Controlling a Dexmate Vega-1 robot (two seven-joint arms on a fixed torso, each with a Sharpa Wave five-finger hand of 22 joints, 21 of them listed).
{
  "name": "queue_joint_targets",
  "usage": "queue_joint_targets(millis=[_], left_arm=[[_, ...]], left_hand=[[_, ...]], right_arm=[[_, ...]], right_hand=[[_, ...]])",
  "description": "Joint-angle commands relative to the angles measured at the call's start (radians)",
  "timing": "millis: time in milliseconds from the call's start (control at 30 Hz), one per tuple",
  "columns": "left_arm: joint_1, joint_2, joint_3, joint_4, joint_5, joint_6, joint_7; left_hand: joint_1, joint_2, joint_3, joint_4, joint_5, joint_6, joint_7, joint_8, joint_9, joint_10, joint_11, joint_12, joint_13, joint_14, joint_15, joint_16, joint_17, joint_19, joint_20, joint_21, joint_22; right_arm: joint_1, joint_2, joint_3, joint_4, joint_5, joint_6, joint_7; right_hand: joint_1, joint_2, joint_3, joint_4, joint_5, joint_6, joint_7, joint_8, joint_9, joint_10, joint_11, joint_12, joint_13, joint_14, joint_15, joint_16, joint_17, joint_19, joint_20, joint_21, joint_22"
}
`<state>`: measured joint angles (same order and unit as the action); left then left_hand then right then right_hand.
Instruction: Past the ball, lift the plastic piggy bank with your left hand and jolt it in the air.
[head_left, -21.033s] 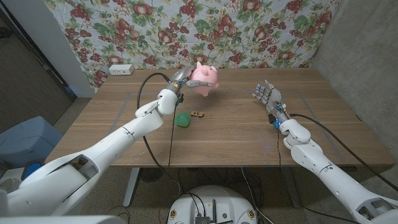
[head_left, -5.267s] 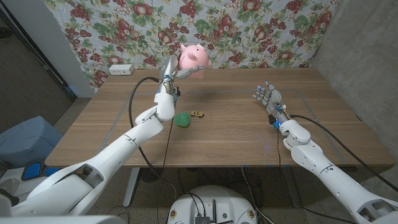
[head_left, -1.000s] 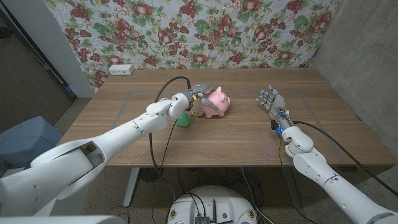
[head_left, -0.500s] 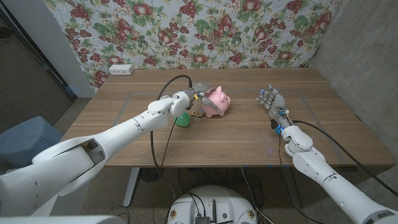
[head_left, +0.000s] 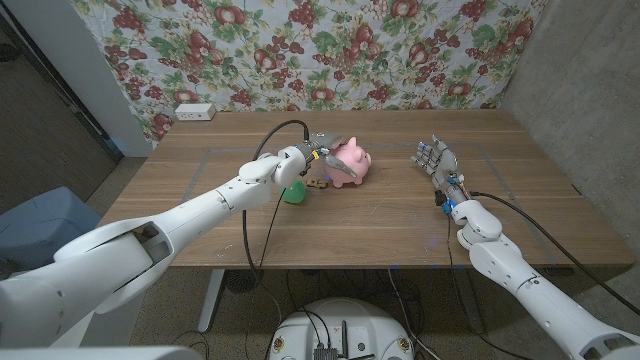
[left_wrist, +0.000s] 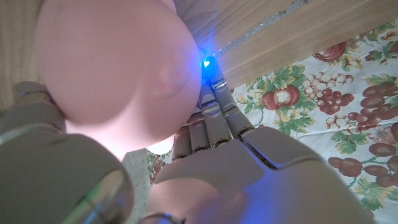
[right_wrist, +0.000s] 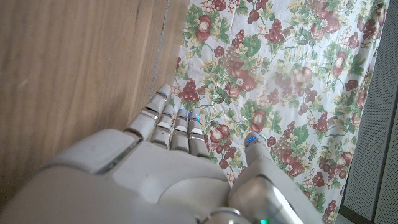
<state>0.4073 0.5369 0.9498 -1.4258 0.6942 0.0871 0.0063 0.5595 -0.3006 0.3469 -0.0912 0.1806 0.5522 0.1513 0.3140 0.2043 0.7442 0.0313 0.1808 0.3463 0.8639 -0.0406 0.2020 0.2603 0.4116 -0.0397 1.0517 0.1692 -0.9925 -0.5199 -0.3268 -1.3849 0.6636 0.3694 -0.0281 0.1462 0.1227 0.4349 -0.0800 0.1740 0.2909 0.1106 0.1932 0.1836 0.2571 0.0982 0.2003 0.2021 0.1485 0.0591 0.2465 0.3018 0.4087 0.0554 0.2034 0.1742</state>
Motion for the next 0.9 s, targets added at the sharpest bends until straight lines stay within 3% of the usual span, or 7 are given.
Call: queue_joint_targets(millis=[33,233,500,700,900], left_arm=[[0.005,0.002,-0.012,0.003,-0.009,-0.01,0.036],[0.013,0.005,-0.024,0.003,-0.028,-0.026,0.055],[0.03,0.01,-0.049,0.0,-0.067,-0.055,0.088],[0.046,0.016,-0.068,-0.005,-0.097,-0.077,0.11],[0.054,0.021,-0.077,-0.008,-0.109,-0.094,0.122]], left_hand=[[-0.012,0.218,0.029,0.04,-0.003,0.116,-0.145,-0.02,-0.001,-0.024,-0.114,-0.005,-0.01,-0.105,-0.114,-0.008,-0.01,-0.033,0.015,-0.031,0.002],[-0.074,0.198,0.02,0.023,-0.003,0.043,-0.15,-0.059,0.0,-0.168,-0.101,-0.01,-0.035,-0.254,-0.059,-0.021,-0.037,-0.105,0.052,-0.104,0.004],[-0.138,0.204,0.028,-0.012,-0.004,-0.206,-0.19,-0.137,-0.002,-0.371,-0.06,-0.006,-0.074,-0.414,0.003,-0.017,-0.058,-0.19,0.091,-0.204,0.006],[-0.179,0.206,0.031,-0.033,-0.004,-0.368,-0.223,-0.138,-0.008,-0.528,-0.03,-0.006,-0.099,-0.558,0.04,-0.025,-0.065,-0.282,0.116,-0.285,0.007],[-0.192,0.208,0.034,-0.044,-0.004,-0.432,-0.232,-0.135,-0.01,-0.603,-0.03,-0.004,-0.111,-0.633,0.062,-0.026,-0.068,-0.337,0.126,-0.328,0.007]], right_arm=[[0.017,0.006,-0.004,0.018,-0.002,0.0,0.006],[0.02,0.006,-0.006,0.021,-0.005,0.002,0.008],[0.021,0.005,-0.008,0.019,-0.007,0.001,0.008],[0.02,0.003,-0.007,0.013,-0.007,0.0,0.007],[0.015,0.001,-0.007,0.006,-0.009,0.0,0.005]], right_hand=[[0.004,0.028,0.008,0.0,0.003,0.006,-0.005,0.001,0.003,0.005,0.0,0.004,0.002,0.008,0.001,-0.003,0.003,0.013,0.0,0.0,0.002],[0.003,0.027,0.007,0.001,0.003,0.006,-0.005,0.001,0.003,0.004,-0.002,0.004,0.002,0.007,0.002,-0.003,0.004,0.013,0.0,0.0,0.003],[0.001,0.026,0.006,0.002,0.003,0.005,-0.007,0.001,0.003,0.004,0.0,0.004,0.002,0.008,0.003,-0.003,0.004,0.013,0.0,-0.001,0.003],[0.001,0.025,0.005,0.002,0.002,0.005,-0.006,0.001,0.003,0.005,0.001,0.004,0.002,0.009,0.004,-0.003,0.004,0.013,0.001,-0.001,0.003],[0.0,0.025,0.005,0.002,0.002,0.005,-0.006,0.001,0.003,0.005,0.001,0.004,0.003,0.008,0.004,-0.003,0.004,0.013,0.001,-0.001,0.003]])
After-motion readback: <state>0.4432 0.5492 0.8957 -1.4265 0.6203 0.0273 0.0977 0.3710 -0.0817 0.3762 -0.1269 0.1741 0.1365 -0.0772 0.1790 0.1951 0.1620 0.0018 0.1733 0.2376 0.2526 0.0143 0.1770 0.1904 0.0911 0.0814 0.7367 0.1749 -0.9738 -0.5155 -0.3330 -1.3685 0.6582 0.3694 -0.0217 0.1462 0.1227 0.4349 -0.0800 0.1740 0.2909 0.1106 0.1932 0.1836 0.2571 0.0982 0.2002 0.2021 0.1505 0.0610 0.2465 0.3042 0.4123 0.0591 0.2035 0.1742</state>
